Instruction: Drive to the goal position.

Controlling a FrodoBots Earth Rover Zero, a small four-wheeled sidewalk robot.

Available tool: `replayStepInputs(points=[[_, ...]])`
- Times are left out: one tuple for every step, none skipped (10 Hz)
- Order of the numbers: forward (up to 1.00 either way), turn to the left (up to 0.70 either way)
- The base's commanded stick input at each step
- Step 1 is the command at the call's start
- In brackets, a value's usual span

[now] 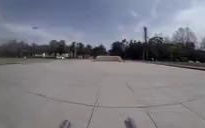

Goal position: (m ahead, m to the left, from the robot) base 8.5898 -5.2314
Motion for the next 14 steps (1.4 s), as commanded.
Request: replayStepInputs(points=[[0.85,0.00],[0.85,0.00],[0.85,0.00],[0.85,0.00],[0.85,0.00],[0.85,0.00],[0.85,0.00],[0.85,0.00],[0.85,0.00],[0.85,0.00],[0.85,0.00],[0.85,0.00],[0.85,0.00],[0.85,0.00]])
